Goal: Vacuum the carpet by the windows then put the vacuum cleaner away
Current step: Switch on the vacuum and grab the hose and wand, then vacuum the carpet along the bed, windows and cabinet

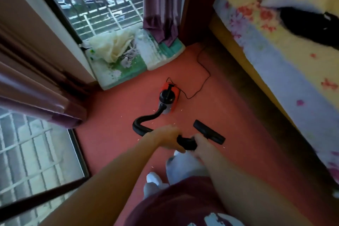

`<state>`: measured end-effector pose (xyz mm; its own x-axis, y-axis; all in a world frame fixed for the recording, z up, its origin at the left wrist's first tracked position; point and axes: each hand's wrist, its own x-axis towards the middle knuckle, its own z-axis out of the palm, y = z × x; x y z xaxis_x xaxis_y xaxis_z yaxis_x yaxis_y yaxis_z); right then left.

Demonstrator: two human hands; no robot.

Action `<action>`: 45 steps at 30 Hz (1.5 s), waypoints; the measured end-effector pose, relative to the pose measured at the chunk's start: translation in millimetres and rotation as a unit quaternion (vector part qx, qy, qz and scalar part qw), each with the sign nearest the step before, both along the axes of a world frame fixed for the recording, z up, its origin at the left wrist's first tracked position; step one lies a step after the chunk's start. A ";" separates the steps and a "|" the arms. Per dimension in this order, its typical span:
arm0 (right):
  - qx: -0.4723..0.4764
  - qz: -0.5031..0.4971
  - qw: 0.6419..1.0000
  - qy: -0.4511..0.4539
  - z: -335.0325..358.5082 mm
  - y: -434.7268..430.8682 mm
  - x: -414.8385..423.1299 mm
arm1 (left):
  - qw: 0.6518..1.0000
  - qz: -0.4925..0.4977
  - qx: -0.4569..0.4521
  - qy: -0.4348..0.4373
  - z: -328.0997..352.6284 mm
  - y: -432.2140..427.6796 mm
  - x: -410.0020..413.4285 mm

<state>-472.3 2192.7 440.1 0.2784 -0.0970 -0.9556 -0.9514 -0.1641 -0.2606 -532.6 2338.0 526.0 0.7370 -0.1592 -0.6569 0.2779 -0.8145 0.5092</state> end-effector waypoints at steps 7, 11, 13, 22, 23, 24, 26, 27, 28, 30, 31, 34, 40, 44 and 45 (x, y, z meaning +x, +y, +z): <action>0.020 -0.141 0.990 0.024 -15.5 15.0 20.1 | 0.996 -0.084 0.012 -0.002 -6.1 21.3 41.8; 0.053 -0.174 0.982 0.049 -8.1 35.3 29.3 | 0.994 -0.111 0.016 0.006 -8.3 39.3 61.4; 0.048 -0.168 0.983 0.058 -10.2 43.2 31.4 | 0.990 -0.136 0.012 0.026 -8.1 48.6 74.0; 0.045 -0.182 0.979 0.084 -24.0 90.2 63.2 | 0.983 -0.159 -0.022 0.084 -31.3 81.3 115.4; 0.038 -0.178 0.980 0.086 -28.8 93.7 64.9 | 0.985 -0.146 -0.031 0.091 -39.1 85.9 116.3; 0.036 -0.174 0.981 0.079 -31.3 97.6 66.4 | 0.985 -0.139 -0.038 0.097 -46.2 90.9 117.5; 0.026 -0.161 0.984 0.073 -39.6 106.5 71.5 | 0.985 -0.123 -0.056 0.111 -61.6 100.9 119.2; 0.013 -0.146 0.987 0.074 -45.4 111.3 74.7 | 0.984 -0.109 -0.068 0.125 -71.4 105.6 120.5; 0.004 -0.139 0.988 0.072 -51.5 116.4 77.8 | 0.982 -0.094 -0.079 0.141 -81.6 110.5 122.0; -0.021 -0.128 0.990 0.062 -65.8 126.4 85.4 | 0.979 -0.064 -0.097 0.168 -102.0 119.4 125.3; -0.034 -0.129 0.989 0.055 -77.2 130.4 88.1 | 0.977 -0.047 -0.107 0.181 -113.3 122.8 126.1; -0.066 -0.128 0.988 0.051 -106.6 140.9 94.3 | 0.967 0.004 -0.137 0.213 -145.2 130.3 129.6; -0.073 -0.130 0.987 0.056 -152.9 152.9 102.8 | 0.938 0.072 -0.193 0.278 -190.7 129.6 128.7; -0.090 -0.080 0.992 0.044 -185.9 156.4 113.1 | 0.885 0.199 -0.231 0.351 -224.0 121.6 123.5; -0.102 -0.062 0.992 0.039 -197.6 154.4 114.9 | 0.873 0.229 -0.235 0.360 -233.1 119.3 122.6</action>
